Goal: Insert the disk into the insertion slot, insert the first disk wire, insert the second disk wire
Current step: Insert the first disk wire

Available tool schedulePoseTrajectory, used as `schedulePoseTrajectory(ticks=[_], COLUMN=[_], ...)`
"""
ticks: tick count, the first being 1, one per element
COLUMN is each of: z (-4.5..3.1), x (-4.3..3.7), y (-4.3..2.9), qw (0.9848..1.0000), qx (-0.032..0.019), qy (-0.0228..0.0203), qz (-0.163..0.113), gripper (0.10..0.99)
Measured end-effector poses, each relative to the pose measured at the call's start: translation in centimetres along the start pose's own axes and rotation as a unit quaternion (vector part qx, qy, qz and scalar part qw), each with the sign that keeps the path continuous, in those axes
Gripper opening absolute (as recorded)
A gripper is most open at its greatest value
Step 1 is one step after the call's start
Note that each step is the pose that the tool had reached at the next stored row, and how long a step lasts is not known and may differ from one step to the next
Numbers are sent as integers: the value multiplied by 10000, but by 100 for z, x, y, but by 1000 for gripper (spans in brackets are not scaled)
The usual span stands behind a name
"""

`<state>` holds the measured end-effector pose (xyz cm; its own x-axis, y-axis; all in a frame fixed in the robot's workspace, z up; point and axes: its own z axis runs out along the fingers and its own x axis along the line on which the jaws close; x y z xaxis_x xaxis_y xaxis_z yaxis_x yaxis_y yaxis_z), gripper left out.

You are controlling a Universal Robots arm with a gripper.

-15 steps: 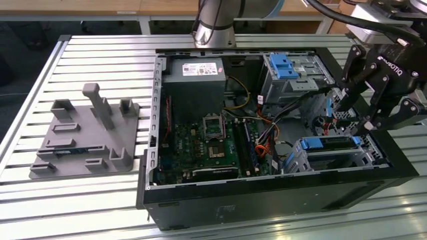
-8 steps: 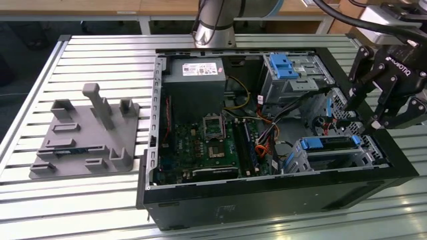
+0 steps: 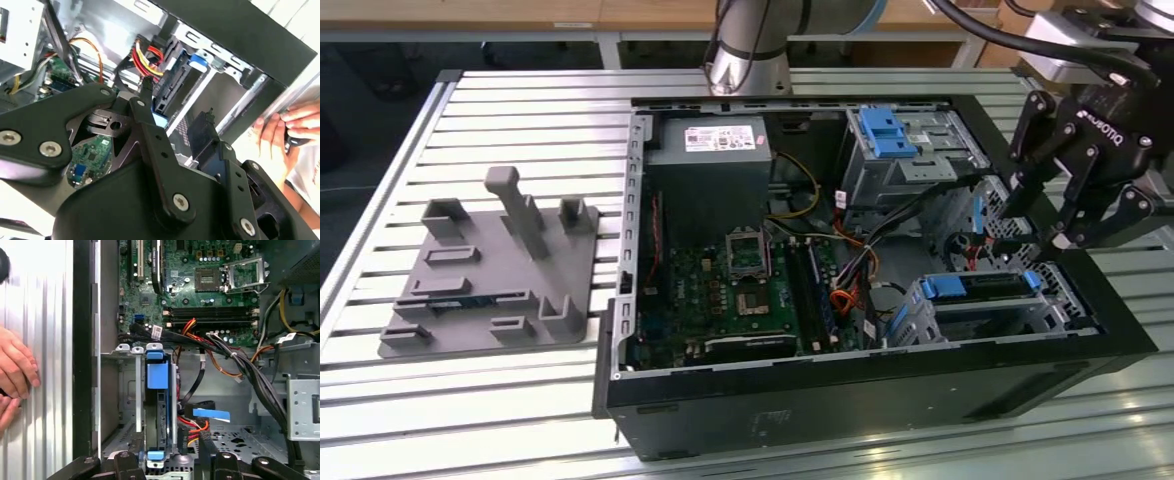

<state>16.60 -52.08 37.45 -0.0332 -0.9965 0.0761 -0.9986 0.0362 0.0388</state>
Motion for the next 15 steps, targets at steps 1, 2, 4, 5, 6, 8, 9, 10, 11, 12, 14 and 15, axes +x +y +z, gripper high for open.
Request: schedulePoseTrajectory(ticks=[1,2,4,5,6,8,9,10,11,12,14,15], z=[0,1,4,9,16,38,49,58,66,72,75,76], x=[0,0,0,-1,-6,-23,-34,-48,-66,-89,-129,-142], y=[-1,-1,-1,-3,-4,-6,-7,-8,-9,-11,-20,-28], qw=[10000,9999,9998,9997,9996,9995,9995,9994,9994,9994,9993,9992], qx=[1,0,-6,-9,-11,-15,-16,-18,-18,-19,-24,-33], qy=[68,122,167,184,193,201,204,209,213,218,250,276], qz=[18,45,128,164,190,230,248,261,270,275,278,278], gripper=[557,557,557,557,557,557,557,557,557,557,557,557])
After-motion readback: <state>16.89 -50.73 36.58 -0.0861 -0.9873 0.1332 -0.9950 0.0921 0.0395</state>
